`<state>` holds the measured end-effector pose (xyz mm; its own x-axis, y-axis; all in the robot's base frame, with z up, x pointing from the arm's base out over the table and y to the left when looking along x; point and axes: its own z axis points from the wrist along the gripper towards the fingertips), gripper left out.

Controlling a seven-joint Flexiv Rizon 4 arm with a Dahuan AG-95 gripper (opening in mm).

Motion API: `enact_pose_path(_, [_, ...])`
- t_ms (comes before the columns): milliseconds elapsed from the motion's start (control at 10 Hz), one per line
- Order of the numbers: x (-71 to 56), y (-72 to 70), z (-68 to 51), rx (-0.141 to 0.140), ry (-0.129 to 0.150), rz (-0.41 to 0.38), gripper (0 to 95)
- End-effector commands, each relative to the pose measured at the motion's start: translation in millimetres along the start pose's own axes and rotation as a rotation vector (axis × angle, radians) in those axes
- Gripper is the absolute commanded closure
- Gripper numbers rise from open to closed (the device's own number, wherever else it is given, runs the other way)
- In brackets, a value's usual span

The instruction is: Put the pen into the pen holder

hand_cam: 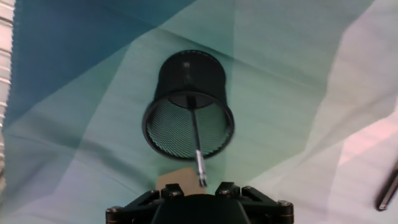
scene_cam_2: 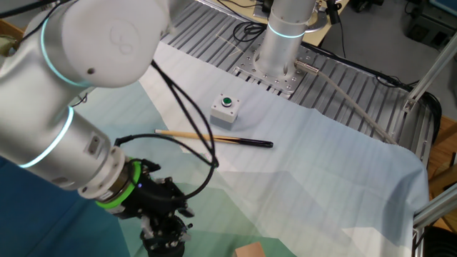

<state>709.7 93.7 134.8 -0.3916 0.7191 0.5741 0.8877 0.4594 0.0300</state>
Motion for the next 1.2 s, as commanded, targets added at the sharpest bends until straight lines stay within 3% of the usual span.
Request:
enact_pose_path(100, [6.7, -4.2, -16.8, 0.032, -0.062, -0.097, 76.0])
enact_pose_path(200, [10.6, -8.6, -24.9, 0.042, -0.099, -0.139, 95.0])
enact_pose_path(500, [13.9, -13.1, -32.3, 0.054, -0.217, -0.139, 95.0])
enact_pose_path(700, [14.3, -16.9, -38.4, 0.073, -0.323, -0.146, 95.0])
enact_pose_path(800, [13.4, -19.2, -42.3, 0.061, -0.363, -0.147, 95.0])
enact_pose_path(1000, [8.2, -21.6, -46.0, 0.076, -0.456, -0.154, 95.0])
enact_pose_path(1100, [4.6, -23.0, -48.0, 0.084, -0.475, -0.163, 95.0])
enact_pose_path(1200, [0.1, -25.7, -51.6, 0.089, -0.475, -0.183, 95.0])
